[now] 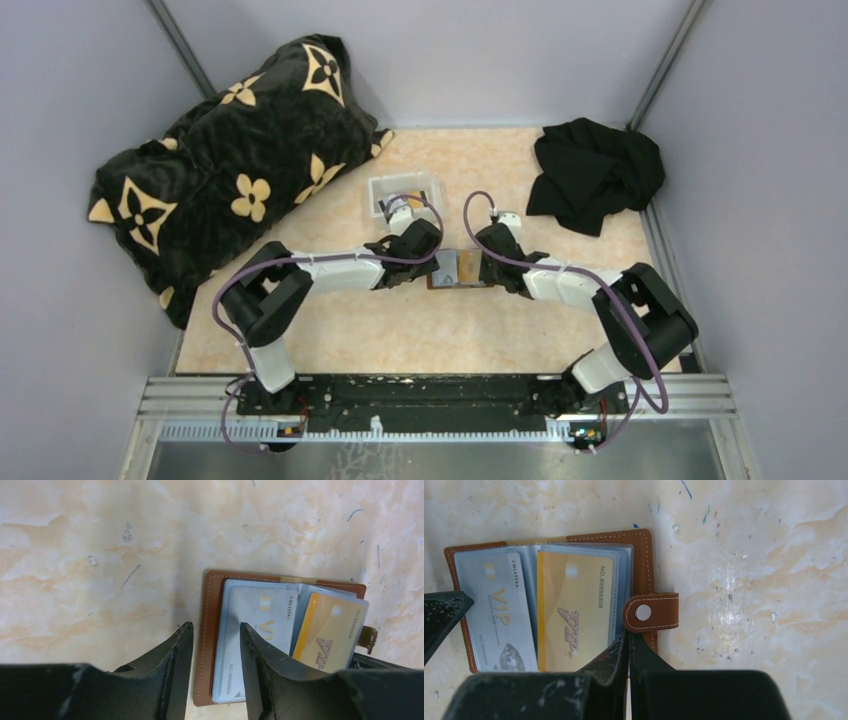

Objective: Put the credit cards into the card holder
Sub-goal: Adjust the card holder at the center of the board.

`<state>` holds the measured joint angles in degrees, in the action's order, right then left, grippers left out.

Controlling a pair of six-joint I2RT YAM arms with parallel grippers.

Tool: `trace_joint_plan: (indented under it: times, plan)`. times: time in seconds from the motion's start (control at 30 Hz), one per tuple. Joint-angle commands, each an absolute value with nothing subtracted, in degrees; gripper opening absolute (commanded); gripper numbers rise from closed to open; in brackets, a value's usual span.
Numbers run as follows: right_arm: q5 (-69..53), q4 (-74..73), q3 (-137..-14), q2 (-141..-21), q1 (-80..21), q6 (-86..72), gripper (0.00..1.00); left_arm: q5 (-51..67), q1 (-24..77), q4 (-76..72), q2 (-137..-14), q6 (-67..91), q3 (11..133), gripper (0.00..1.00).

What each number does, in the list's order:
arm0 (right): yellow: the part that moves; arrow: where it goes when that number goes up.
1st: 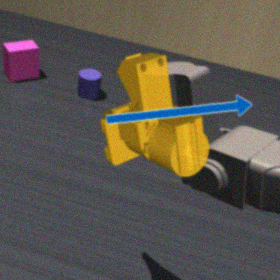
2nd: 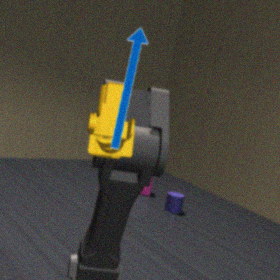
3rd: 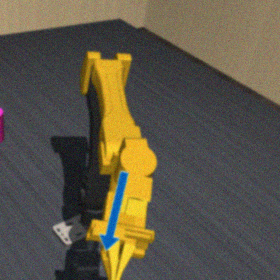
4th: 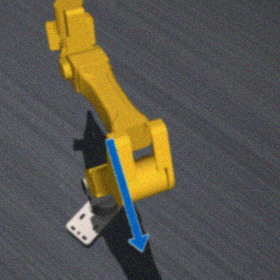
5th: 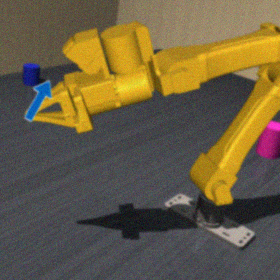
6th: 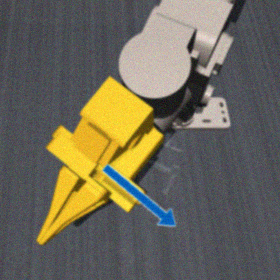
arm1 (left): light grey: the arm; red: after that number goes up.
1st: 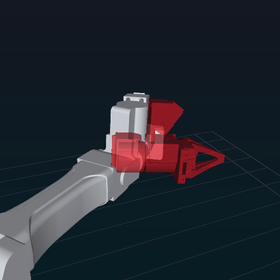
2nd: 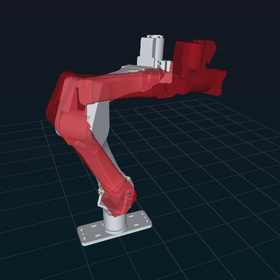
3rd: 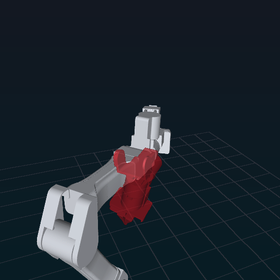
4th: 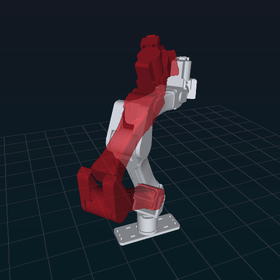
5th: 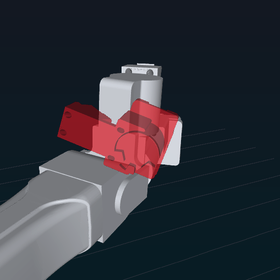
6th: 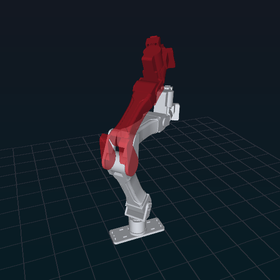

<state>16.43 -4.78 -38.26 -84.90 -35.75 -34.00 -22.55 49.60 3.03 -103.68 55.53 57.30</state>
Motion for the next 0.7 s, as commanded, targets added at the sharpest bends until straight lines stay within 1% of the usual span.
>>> trace_joint_plan:
  times: [0.0, 0.23, 0.37, 0.53, 0.67]
  plan:
    - [16.74, -11.21, -39.88, -82.99, -37.05, -33.76, 0.01, -24.86, 49.48, 11.30, -100.44, 53.98, 54.76, 0.48]
    - [19.11, -12.92, -43.71, -82.71, -37.05, -31.99, 0.14, -27.64, 49.50, 14.58, -93.35, 53.86, 54.87, 0.49]
    - [20.77, -14.06, -46.07, -82.33, -36.85, -30.47, 0.19, -29.95, 49.50, 15.97, -90.09, 53.72, 55.59, 0.50]
    - [23.38, -15.85, -51.25, -81.44, -36.65, -27.74, 0.24, -36.63, 48.88, 16.90, -85.54, 52.69, 56.95, 0.55]
    - [23.92, -16.92, -57.40, -82.43, -35.94, -25.44, 0.29, -37.35, 45.37, 14.89, -83.26, 51.14, 57.39, 0.58]
